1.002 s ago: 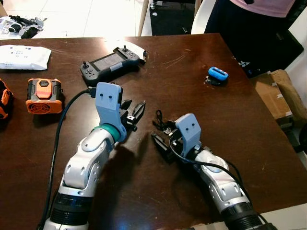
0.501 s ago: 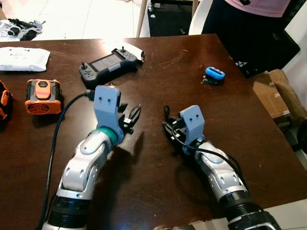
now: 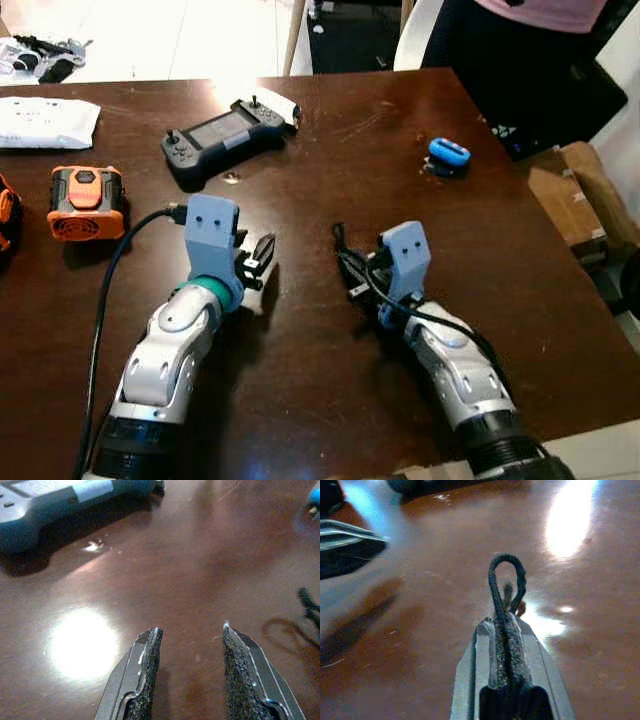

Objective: Hang keys on a hook

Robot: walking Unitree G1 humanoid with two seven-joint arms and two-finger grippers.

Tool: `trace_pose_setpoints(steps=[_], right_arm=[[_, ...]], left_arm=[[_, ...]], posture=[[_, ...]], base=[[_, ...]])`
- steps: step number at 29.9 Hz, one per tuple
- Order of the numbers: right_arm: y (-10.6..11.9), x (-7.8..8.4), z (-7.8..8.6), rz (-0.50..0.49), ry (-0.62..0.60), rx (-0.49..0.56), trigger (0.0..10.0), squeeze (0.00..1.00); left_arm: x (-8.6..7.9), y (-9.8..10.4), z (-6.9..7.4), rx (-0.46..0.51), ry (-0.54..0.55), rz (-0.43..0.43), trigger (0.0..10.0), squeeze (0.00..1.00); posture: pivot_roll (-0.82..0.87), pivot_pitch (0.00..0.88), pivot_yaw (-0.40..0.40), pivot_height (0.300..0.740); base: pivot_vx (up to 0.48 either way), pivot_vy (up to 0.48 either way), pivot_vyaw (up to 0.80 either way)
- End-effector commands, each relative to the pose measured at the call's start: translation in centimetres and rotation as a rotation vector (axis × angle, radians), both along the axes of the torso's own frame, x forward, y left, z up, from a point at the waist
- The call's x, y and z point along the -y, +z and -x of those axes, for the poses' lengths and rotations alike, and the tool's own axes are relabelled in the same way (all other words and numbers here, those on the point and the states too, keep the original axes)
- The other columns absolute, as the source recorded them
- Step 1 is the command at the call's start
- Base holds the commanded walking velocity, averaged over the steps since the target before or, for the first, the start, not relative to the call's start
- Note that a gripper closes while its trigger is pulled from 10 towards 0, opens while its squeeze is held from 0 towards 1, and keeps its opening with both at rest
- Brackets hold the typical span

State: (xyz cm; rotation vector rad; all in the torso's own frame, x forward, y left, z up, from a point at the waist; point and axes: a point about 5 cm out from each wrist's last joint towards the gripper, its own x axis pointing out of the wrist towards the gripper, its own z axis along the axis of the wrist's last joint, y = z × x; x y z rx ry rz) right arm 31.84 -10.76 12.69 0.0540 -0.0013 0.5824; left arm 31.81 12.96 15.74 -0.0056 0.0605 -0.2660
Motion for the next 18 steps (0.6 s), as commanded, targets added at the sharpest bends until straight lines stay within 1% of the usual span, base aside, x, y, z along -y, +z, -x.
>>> trace_pose_setpoints(steps=[1, 3, 4, 5, 7, 8, 9, 10, 11, 12, 13, 14, 15, 16, 17, 18], right_arm=[[0.2, -0.1, 0.6, -0.046, 0.012, 0.002, 0.0, 0.0], [2.7, -0.5, 1.7, -0.169, 0.022, 0.114, 0.0, 0.0], [2.7, -0.5, 1.7, -0.169, 0.022, 0.114, 0.0, 0.0], [3.6, -0.4, 2.2, -0.222, 0.007, 0.154, 0.0, 0.0], [5.1, -0.1, 2.6, -0.295, -0.028, 0.208, 0.0, 0.0], [5.1, -0.1, 2.6, -0.295, -0.028, 0.208, 0.0, 0.0], [5.7, 0.0, 2.8, -0.313, -0.037, 0.225, 3.2, 0.0], [5.7, 0.0, 2.8, -0.313, -0.037, 0.225, 3.2, 0.0], [6.2, 0.1, 2.8, -0.319, -0.048, 0.245, 10.0, 0.0], [6.8, 0.3, 2.9, -0.324, -0.063, 0.266, 10.0, 0.0], [6.8, 0.3, 2.9, -0.324, -0.063, 0.266, 10.0, 0.0], [7.3, 0.5, 2.9, -0.298, -0.083, 0.303, 10.0, 0.0], [7.3, 0.5, 2.9, -0.298, -0.083, 0.303, 10.0, 0.0], [7.6, 0.6, 3.0, -0.27, -0.101, 0.331, 10.0, 0.0], [6.9, 1.1, 3.0, -0.23, -0.15, 0.33, 10.0, 0.0], [6.9, 1.1, 3.0, -0.23, -0.15, 0.33, 10.0, 0.0]], left_arm=[[0.0, -0.9, 0.3, -0.021, -0.002, -0.02, 10.0, 0.0], [-0.1, -1.5, 0.4, -0.026, -0.006, -0.043, 10.0, 0.0], [-0.1, -1.5, 0.4, -0.026, -0.006, -0.043, 10.0, 0.0], [-0.1, -1.7, 0.5, -0.031, -0.005, -0.048, 10.0, 0.0], [-0.1, -2.0, 0.4, -0.04, -0.002, -0.052, 10.0, 0.0], [-0.1, -2.0, 0.4, -0.04, -0.002, -0.052, 10.0, 0.0], [0.0, -2.1, 0.4, -0.043, -0.002, -0.053, 10.0, 0.0], [0.0, -2.1, 0.4, -0.043, -0.002, -0.053, 10.0, 0.0], [0.1, -2.1, 0.3, -0.044, -0.003, -0.052, 10.0, 0.0], [0.2, -2.1, 0.2, -0.043, -0.005, -0.052, 10.0, 0.0], [0.2, -2.1, 0.2, -0.043, -0.005, -0.052, 10.0, 0.0], [0.3, -2.1, 0.1, -0.041, -0.005, -0.051, 10.0, 0.0], [0.3, -2.1, 0.1, -0.041, -0.005, -0.051, 10.0, 0.0], [0.3, -2.1, 0.1, -0.039, -0.005, -0.051, 10.0, 0.0], [0.3, -2.2, 0.1, -0.029, 0.0, -0.05, 10.0, 0.0], [0.3, -2.2, 0.1, -0.029, 0.0, -0.05, 10.0, 0.0]], posture=[[-0.1, 0.172, 0.035, 0.74], [-0.1, 0.167, 0.037, 0.74], [-0.1, 0.167, 0.037, 0.74], [-0.11, 0.162, 0.043, 0.74], [-0.12, 0.157, 0.046, 0.74], [-0.12, 0.157, 0.046, 0.74], [-0.12, 0.157, 0.046, 0.74], [-0.12, 0.157, 0.046, 0.74], [-0.13, 0.155, 0.048, 0.74], [-0.13, 0.153, 0.049, 0.74], [-0.13, 0.153, 0.049, 0.74], [-0.14, 0.149, 0.048, 0.74], [-0.14, 0.149, 0.048, 0.74], [-0.14, 0.148, 0.047, 0.74], [-0.14, 0.144, 0.044, 0.74], [-0.14, 0.144, 0.044, 0.74]], base=[[0.0, 0.0, 0.0], [0.0, 0.0, 0.0], [0.0, 0.0, 0.0], [0.0, 0.0, 0.0], [0.0, 0.0, 0.0], [0.0, 0.0, 0.0], [0.0, 0.0, 0.0], [0.0, 0.0, 0.0], [0.0, 0.0, 0.0], [0.0, 0.0, 0.0], [0.0, 0.0, 0.0], [0.0, 0.0, 0.0], [0.0, 0.0, 0.0], [0.0, 0.0, 0.0], [0.0, 0.0, 0.0], [0.0, 0.0, 0.0]])
